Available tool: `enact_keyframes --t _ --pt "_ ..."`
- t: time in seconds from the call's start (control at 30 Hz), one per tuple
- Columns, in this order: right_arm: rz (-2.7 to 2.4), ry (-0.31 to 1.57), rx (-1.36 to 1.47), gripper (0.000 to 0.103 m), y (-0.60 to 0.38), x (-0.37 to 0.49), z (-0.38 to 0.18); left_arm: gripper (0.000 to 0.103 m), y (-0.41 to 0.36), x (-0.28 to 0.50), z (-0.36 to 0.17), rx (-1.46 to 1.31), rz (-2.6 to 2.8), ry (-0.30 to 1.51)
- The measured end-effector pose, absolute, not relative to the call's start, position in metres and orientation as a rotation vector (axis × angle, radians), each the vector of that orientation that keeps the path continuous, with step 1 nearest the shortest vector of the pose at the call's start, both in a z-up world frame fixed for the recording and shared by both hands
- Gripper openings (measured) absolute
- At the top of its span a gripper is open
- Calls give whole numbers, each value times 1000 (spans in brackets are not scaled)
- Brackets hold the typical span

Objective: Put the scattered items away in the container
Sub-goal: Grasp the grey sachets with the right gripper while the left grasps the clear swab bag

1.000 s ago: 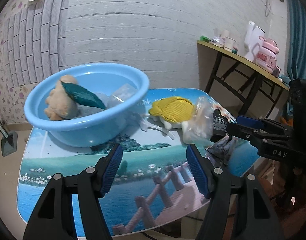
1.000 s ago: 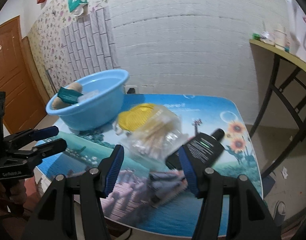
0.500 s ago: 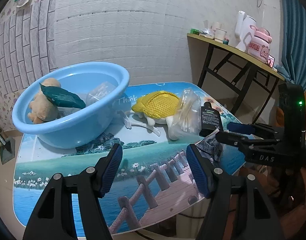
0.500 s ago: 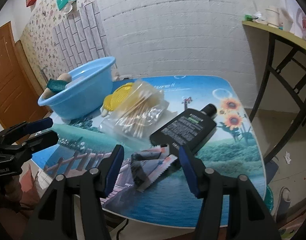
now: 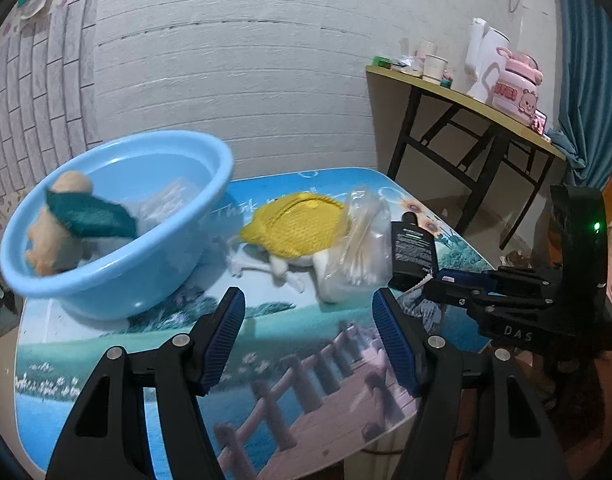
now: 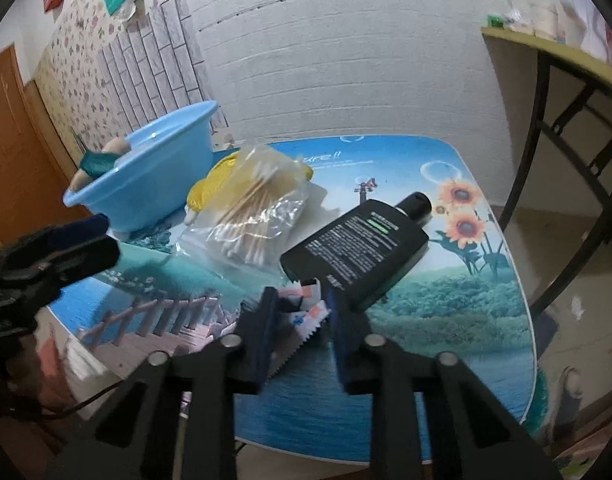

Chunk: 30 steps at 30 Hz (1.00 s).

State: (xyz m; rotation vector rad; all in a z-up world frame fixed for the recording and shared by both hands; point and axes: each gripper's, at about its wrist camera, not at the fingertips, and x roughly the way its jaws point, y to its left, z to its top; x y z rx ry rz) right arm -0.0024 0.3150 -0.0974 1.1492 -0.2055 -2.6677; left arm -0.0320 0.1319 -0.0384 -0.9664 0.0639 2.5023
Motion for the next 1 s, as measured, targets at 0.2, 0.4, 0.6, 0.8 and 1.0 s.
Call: enact_keyframes --t 0.2,0.4,0.6,0.8,1.0 --pt "-2660 -248 1139 19 324 3 -97 66 161 -43 -44 -945 2475 152" --pt "-2674 -257 1137 16 335 3 -96 53 189 -58 -53 -948 2427 200" --pt "-2696 -274 1134 16 347 5 -96 53 213 -61 -58 -918 2411 294" --pt "-2701 -291 1135 16 350 6 -97 16 221 -66 -68 -941 2379 351" --pt "-2703 -279 1134 16 348 6 -95 1 206 -64 -65 -945 2359 278"
